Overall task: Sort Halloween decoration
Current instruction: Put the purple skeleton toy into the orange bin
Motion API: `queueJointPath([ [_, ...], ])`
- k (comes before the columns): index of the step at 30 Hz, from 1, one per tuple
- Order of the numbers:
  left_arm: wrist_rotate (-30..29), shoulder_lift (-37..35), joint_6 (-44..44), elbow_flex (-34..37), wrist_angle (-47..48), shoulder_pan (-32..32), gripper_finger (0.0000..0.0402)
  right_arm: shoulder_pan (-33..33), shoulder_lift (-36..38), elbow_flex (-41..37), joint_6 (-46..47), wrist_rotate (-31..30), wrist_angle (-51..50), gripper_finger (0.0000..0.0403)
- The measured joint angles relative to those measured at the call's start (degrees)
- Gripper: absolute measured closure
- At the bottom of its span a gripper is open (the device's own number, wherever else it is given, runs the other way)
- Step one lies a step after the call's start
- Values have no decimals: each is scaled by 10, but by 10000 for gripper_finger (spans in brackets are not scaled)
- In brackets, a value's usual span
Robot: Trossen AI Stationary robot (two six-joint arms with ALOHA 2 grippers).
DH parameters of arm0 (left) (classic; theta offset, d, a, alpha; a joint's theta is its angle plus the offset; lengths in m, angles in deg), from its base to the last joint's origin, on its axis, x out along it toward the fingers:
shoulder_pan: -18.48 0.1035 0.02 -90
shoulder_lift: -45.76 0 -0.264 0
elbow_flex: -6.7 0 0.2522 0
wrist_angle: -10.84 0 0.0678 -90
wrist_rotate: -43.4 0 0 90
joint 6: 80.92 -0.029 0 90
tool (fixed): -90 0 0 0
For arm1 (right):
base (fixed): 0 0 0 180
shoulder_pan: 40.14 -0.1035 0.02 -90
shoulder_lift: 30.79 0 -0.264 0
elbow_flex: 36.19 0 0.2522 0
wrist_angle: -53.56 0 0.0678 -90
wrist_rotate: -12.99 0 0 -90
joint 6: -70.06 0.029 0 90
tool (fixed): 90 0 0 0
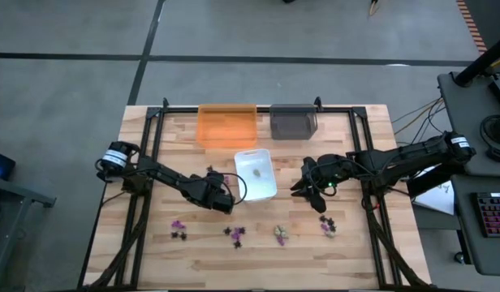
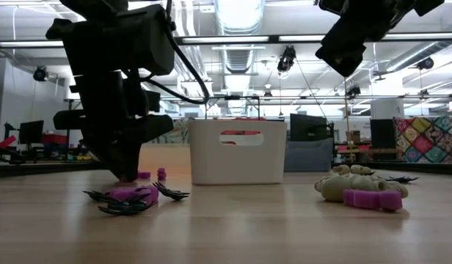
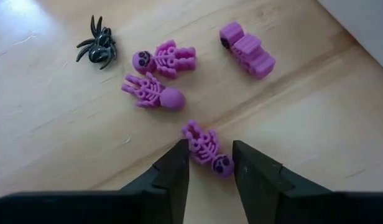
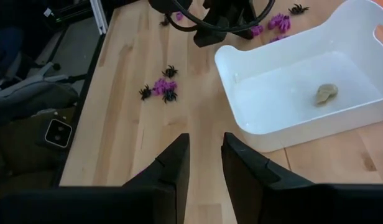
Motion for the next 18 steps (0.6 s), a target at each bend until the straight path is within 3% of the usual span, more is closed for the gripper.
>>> queueJointPath([
  [9,-1,0,4,0,2,0,375,0,0,0,-2,0,11,319],
  [18,12,-30,-7,1,45,-8,391,0,0,0,-1,0,12,319],
])
